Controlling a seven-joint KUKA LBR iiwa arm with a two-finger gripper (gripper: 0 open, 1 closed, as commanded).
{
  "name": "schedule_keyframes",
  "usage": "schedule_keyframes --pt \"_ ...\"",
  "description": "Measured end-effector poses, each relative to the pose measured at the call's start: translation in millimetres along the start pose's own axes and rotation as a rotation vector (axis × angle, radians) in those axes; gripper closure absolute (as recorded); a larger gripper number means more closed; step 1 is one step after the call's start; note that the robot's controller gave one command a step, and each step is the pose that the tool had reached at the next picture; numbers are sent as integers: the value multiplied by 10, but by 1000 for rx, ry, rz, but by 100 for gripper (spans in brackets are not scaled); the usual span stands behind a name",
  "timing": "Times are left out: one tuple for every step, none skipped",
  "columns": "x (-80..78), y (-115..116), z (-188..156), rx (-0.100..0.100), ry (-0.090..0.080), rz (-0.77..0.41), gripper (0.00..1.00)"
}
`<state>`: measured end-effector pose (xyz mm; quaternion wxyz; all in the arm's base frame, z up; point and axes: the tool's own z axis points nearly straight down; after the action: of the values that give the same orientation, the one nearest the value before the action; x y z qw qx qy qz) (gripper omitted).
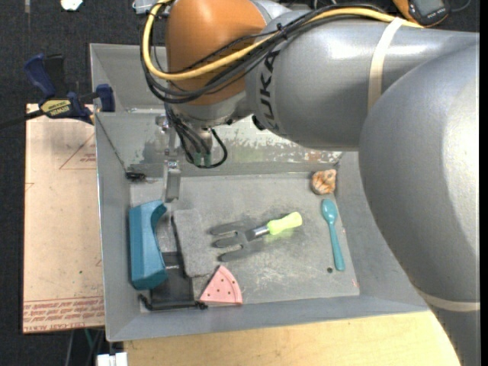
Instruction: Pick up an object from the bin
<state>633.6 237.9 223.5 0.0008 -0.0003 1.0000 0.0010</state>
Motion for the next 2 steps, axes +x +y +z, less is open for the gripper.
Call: schedule_keyframes --pt "505 -415 510 -2 -5 -201 0" --pt "187 -902 577 -2 -3 -135 0"
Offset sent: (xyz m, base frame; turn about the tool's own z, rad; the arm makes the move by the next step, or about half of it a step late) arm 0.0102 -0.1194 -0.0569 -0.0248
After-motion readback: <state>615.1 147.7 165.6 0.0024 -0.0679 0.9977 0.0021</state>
